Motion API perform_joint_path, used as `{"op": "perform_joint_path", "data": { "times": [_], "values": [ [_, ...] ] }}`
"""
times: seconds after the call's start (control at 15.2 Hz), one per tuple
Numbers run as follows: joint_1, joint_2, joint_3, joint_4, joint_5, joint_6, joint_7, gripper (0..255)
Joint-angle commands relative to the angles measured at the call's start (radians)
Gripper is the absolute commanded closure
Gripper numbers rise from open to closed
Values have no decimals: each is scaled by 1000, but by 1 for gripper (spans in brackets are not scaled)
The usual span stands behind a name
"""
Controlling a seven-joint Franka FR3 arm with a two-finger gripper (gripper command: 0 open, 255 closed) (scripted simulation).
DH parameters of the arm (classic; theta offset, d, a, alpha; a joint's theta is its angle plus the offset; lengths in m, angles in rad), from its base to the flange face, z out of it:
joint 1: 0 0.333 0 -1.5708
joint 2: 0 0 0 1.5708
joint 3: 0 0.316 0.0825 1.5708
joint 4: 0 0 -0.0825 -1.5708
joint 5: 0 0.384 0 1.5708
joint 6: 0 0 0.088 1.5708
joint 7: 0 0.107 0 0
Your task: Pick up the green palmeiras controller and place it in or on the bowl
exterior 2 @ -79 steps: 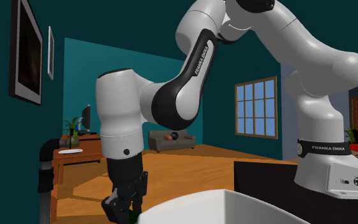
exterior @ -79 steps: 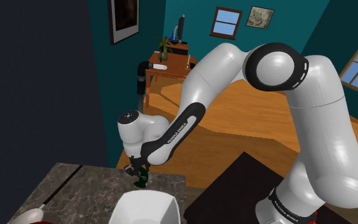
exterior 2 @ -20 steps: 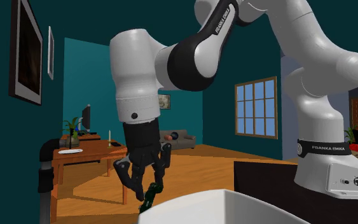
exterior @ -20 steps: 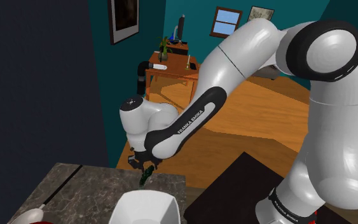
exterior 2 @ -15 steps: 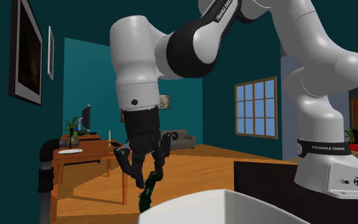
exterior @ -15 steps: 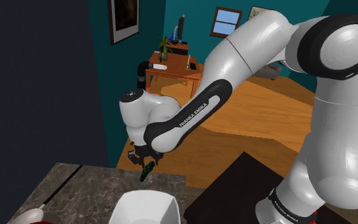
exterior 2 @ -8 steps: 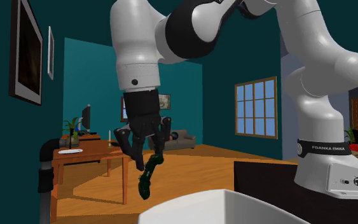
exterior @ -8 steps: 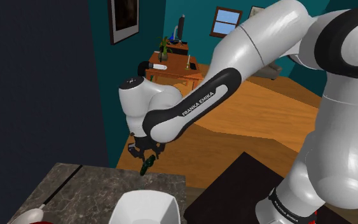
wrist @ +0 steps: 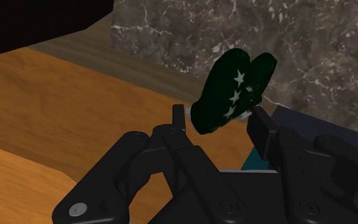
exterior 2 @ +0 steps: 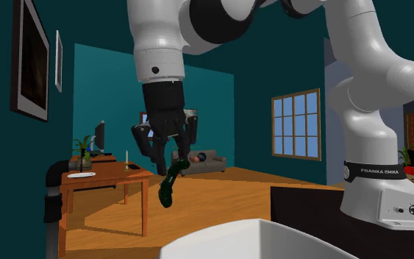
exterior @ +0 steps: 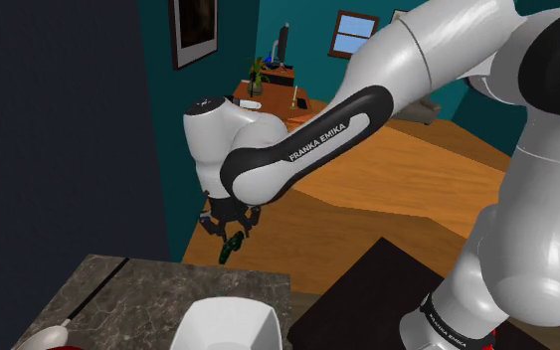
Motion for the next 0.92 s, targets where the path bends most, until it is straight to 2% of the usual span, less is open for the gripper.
{"op": "perform_joint_path", "data": {
  "times": [0.0,0.13,0.86],
  "values": [
    [-3,-20,2,4,11,-22,-11,255],
    [8,-36,13,-11,19,-25,6,255],
    [140,-132,137,-117,101,-37,217,255]
  ]
}}
